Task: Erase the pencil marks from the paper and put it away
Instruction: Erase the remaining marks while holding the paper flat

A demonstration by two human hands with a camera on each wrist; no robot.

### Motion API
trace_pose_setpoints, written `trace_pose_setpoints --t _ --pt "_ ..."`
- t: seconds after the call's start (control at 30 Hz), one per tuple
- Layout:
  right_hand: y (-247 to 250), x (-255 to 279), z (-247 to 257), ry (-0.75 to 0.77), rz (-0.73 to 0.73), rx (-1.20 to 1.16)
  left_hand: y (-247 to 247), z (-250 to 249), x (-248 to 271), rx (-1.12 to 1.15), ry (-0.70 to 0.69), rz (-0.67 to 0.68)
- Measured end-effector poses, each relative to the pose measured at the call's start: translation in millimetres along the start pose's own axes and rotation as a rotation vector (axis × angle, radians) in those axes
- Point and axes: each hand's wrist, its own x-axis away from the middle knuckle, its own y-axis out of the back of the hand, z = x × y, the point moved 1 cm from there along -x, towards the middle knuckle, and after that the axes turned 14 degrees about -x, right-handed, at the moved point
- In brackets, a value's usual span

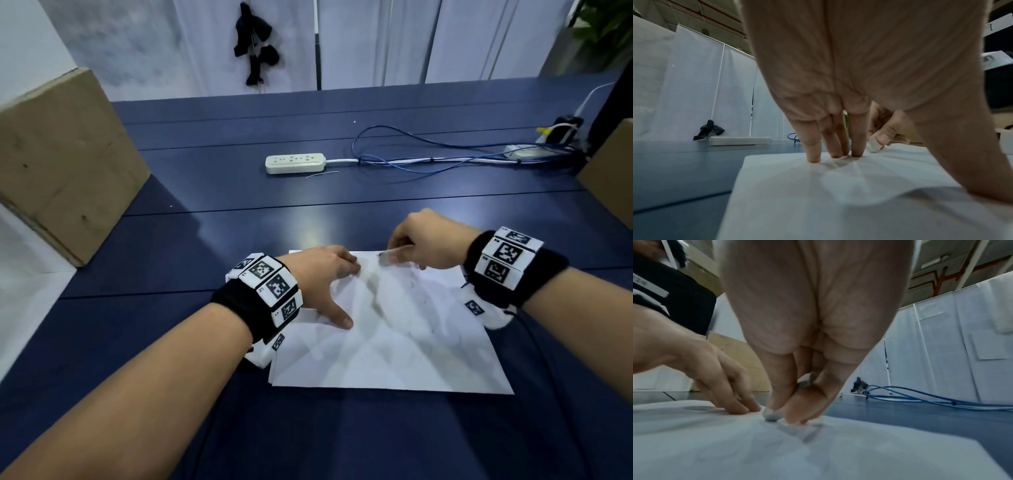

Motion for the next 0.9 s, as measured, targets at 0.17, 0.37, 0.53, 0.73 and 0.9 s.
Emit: trace_pose_setpoints --t 0.17,0.37,0.53,0.73,0.9 --pt "-20.7 35.3 12.7 0.173 0.22 0.074 -2.6 1.7 -1.3 -0.013 0.021 0.018" --pt "-0.9 5.2 3.2 -0.005 0.045 0.052 2.6 -2.1 0.6 -0.041 0.016 0.031" --pt "-11.5 27.0 4.9 0.086 0.191 0.045 1.8 -1.2 1.3 -0.017 0.009 0.017" --pt "-6.0 14.5 3.0 0.026 0.107 0.065 3.1 -2.8 1.1 -0.014 0.007 0.034" --pt "-3.2 19.7 0.7 0.048 0.051 0.102 4.3 -2.9 2.8 -0.027 0.019 0.04"
